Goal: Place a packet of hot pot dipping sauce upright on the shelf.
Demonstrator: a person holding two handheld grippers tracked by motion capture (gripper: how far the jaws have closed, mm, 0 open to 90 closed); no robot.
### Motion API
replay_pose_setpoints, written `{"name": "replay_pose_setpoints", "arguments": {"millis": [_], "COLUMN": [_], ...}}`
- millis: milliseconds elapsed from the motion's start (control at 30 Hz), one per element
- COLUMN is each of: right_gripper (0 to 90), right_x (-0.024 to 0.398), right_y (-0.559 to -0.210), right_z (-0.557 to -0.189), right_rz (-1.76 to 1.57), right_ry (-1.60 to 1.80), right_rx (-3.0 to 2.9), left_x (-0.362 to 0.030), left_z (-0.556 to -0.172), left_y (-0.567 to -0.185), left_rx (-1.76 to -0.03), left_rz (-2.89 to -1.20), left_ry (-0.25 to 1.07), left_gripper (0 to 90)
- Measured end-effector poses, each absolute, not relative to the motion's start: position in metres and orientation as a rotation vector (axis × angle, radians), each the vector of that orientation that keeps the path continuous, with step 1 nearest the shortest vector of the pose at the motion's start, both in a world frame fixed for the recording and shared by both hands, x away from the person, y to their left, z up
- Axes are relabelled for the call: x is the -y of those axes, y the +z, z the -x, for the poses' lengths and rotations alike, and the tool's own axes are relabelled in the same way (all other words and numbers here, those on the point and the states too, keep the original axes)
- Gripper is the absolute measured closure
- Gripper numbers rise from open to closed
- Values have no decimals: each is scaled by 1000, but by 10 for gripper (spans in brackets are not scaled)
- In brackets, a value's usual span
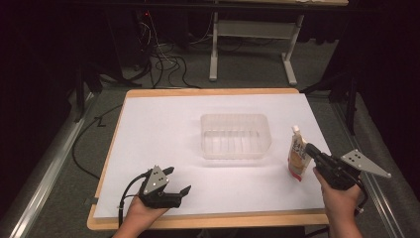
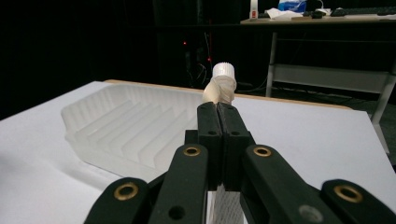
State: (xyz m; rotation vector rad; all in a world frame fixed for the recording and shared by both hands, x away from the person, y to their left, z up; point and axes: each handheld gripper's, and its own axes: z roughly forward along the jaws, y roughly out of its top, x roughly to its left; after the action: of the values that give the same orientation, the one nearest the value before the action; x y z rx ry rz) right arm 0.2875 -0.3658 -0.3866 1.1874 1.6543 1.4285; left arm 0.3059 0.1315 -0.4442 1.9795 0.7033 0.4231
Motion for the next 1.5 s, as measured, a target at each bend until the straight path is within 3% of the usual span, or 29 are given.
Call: {"name": "replay_pose_setpoints", "arguments": {"millis": [167, 1000, 1167, 1500], "right_gripper": [897, 819, 733, 402], "right_x": [370, 375, 374, 368], "right_y": [-401, -407, -406, -402], "right_z": [-296, -271, -271, -269], "right_rz": [-1210, -1226, -1216, -1196], "right_ry": [1408, 1373, 1381, 1380], "right_rx": [-1676, -1693, -1694, -1683], "left_x": [-130, -126, -126, -125], "left_z": [-306, -308, -307, -307], "left_y": [-444, -443, -443, -443], "left_rx": [-695, -668, -666, -662], "left_rz": [-1982, -1987, -1988, -1991], "left_ry": [418, 405, 404, 400], "left_gripper": [175, 176, 176, 176]}}
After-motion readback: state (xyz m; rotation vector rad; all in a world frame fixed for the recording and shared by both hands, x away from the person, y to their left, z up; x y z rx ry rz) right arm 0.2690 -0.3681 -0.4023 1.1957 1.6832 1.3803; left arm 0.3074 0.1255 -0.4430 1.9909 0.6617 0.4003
